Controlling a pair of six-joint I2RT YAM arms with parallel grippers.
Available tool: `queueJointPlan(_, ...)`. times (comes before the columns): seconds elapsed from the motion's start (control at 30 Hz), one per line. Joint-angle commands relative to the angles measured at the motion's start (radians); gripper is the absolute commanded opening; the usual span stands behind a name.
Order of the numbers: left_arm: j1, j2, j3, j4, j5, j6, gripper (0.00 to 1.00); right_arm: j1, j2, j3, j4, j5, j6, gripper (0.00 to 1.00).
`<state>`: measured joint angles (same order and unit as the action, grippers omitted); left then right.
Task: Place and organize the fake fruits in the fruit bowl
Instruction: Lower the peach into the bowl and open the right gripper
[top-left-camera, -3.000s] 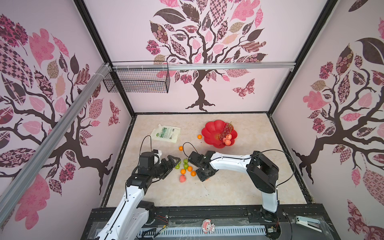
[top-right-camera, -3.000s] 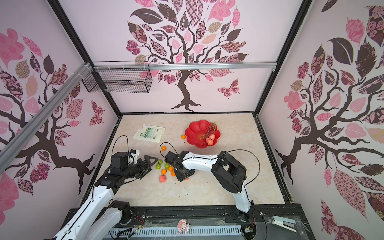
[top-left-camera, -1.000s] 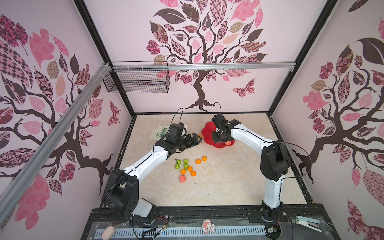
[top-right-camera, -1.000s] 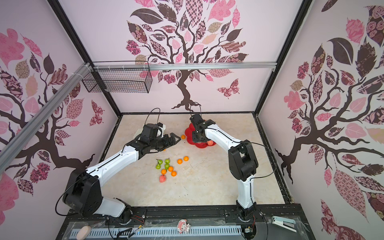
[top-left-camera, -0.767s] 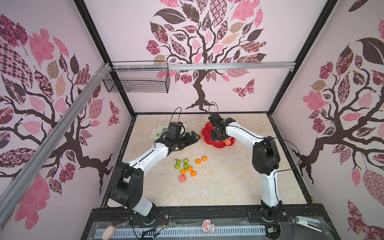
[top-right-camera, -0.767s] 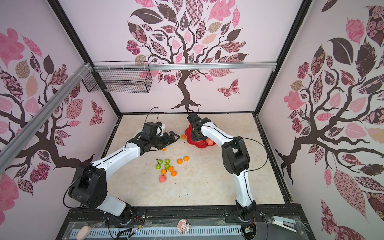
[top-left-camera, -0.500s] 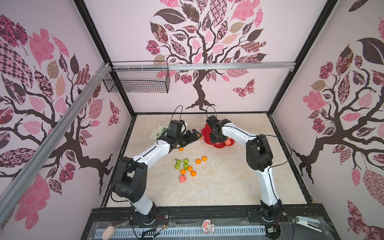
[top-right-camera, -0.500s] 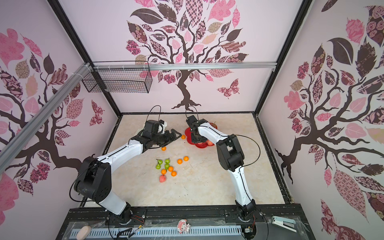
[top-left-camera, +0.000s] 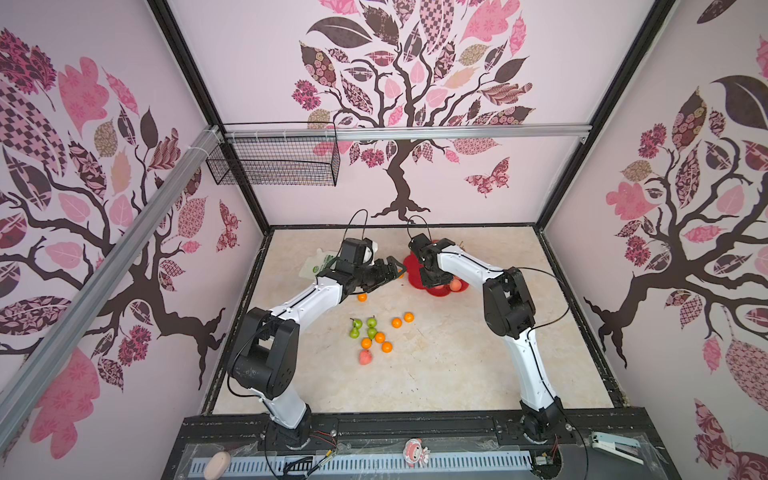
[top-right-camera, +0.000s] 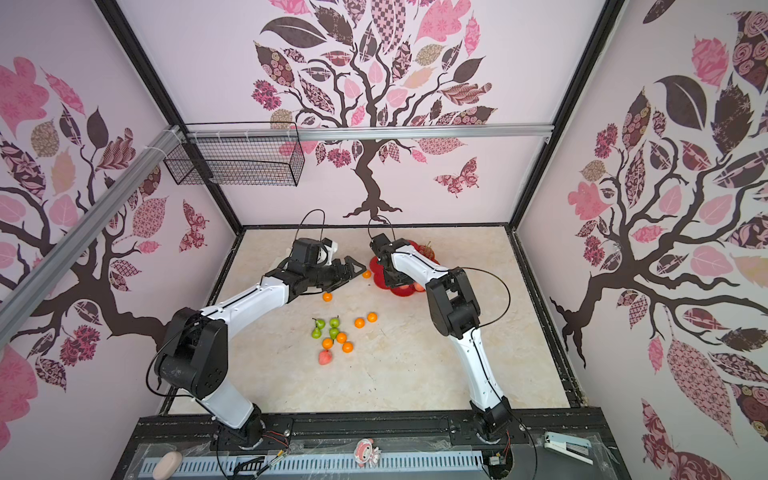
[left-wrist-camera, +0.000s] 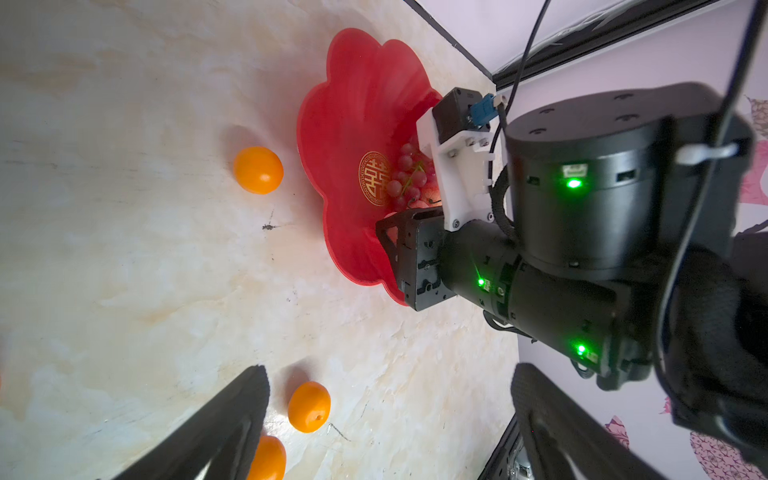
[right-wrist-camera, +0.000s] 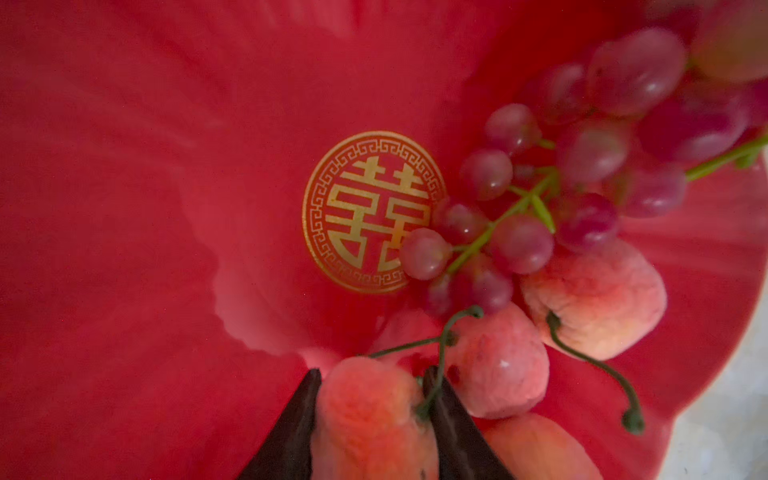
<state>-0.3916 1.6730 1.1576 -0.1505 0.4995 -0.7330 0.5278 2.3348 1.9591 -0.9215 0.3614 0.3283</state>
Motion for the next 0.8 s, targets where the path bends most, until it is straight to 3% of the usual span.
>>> queueJointPlan(0.0,0.004,0.009,0.040,0.025,0.010,0.003,0.95,-0.005,0.040,0.038,-0.042,0.039,-0.013,0.42)
queueJointPlan(0.27,0.006,0.010,0.040,0.026,0.017,-0.002,0.95,-0.003,0.031,0.043,-0.043,0.037,-0.014,0.49)
queueJointPlan(0.77,0.005,-0.013,0.031,0.017,0.035,-0.010,0.95,-0.005,-0.059,0.052,-0.057,0.007,-0.004,0.52)
